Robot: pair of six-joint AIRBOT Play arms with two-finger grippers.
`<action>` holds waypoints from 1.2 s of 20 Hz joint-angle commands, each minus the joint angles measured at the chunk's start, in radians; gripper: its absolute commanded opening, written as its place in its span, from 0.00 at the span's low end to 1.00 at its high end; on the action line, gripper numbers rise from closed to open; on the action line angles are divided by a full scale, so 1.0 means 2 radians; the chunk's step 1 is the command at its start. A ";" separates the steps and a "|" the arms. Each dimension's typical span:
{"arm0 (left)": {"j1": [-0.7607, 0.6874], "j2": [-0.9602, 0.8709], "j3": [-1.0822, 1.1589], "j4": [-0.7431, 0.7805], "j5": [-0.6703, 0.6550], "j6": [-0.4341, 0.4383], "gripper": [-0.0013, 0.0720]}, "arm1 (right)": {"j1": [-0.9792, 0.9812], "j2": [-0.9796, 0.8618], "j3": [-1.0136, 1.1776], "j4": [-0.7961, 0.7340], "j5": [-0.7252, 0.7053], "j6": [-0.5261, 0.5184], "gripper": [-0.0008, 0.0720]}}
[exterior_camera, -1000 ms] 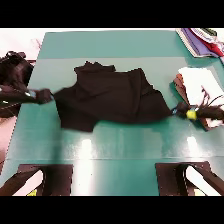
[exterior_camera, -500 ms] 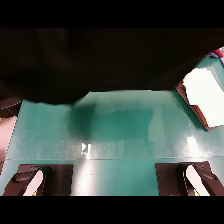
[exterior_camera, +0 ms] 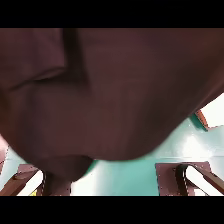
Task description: Fold the shirts.
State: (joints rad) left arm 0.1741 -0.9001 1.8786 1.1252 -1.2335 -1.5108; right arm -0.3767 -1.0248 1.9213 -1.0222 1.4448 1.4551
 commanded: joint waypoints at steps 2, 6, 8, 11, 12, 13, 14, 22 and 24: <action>0.000 -0.120 -0.102 -0.045 -0.047 0.001 0.05 | 0.093 -0.093 -0.093 -0.112 0.016 0.024 0.04; -0.035 -0.247 -0.174 -0.039 -0.004 0.033 0.05 | 0.117 -0.211 -0.114 -0.117 0.014 0.034 0.04; -0.050 -0.306 -0.169 -0.039 0.049 0.036 0.05 | 0.117 -0.270 -0.096 -0.117 0.013 0.042 0.04; -0.052 -0.373 -0.119 -0.040 0.095 0.035 0.05 | 0.116 -0.346 -0.038 -0.113 0.000 0.055 0.04; -0.051 -0.391 -0.096 -0.040 0.095 0.032 0.05 | 0.115 -0.364 -0.017 -0.113 -0.004 0.056 0.04; -0.051 -0.403 -0.079 -0.039 0.093 0.029 0.05 | 0.116 -0.381 0.005 -0.113 -0.004 0.056 0.04; -0.051 -0.409 -0.068 -0.039 0.093 0.029 0.05 | 0.116 -0.394 0.024 -0.113 0.001 0.056 0.04; -0.044 -0.409 -0.090 -0.002 -0.074 0.053 0.05 | 0.113 -0.374 -0.002 -0.159 0.053 0.031 0.04; -0.047 -0.409 -0.121 -0.001 -0.068 0.053 0.05 | 0.113 -0.355 -0.064 -0.162 0.039 0.027 0.04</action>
State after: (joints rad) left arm 0.0830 -1.7145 1.6928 1.0988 -1.3075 -1.4128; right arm -0.1490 -1.7706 1.9007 -1.3106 1.5253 1.5284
